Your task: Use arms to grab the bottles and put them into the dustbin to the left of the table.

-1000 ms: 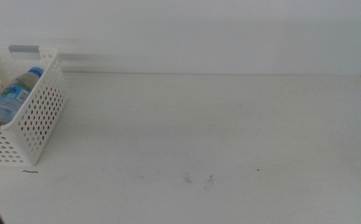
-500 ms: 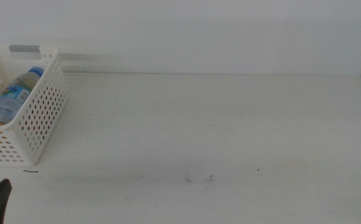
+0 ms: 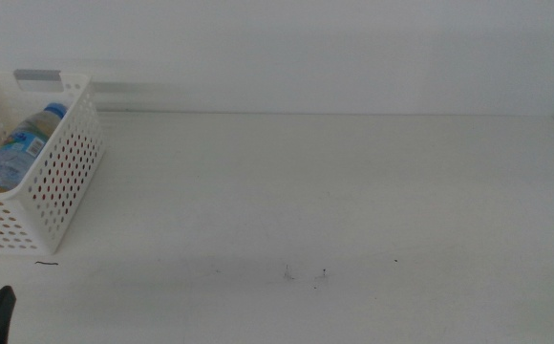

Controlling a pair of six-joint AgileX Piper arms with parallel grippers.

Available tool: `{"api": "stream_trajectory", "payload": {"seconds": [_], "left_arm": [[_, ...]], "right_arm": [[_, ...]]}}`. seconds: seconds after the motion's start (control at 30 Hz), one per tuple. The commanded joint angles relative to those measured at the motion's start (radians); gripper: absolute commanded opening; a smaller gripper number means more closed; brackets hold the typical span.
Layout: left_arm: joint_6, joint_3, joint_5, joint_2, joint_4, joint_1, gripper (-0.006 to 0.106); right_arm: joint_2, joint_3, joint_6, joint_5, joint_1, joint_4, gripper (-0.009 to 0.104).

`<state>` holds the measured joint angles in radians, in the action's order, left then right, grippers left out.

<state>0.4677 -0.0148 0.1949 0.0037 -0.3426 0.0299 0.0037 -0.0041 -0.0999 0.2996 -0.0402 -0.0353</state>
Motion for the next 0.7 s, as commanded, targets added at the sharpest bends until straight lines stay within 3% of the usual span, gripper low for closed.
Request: {"api": "stream_trajectory", "payload": {"seconds": [0.0,0.03,0.1,0.17,0.67], "left_arm": [[-0.088,0.015,-0.027,-0.004,0.043,0.000,0.093],[-0.192,0.015,-0.027,-0.004,0.078,0.000,0.093],[-0.371,0.015,0.028,-0.004,0.244,0.000,0.093],[-0.440,0.015,0.032,-0.004,0.314,-0.002,0.093],[-0.442,0.015,0.010,-0.004,0.335,-0.002,0.093]], "right_arm": [[-0.004,0.004,0.004,-0.008,0.005,-0.001,0.069],[-0.004,0.004,0.004,-0.008,0.005,-0.001,0.069],[-0.004,0.004,0.004,-0.008,0.005,-0.001,0.069],[-0.004,0.004,0.004,-0.008,0.005,-0.001,0.069],[-0.004,0.004,0.004,-0.008,0.005,-0.001,0.069]]}}
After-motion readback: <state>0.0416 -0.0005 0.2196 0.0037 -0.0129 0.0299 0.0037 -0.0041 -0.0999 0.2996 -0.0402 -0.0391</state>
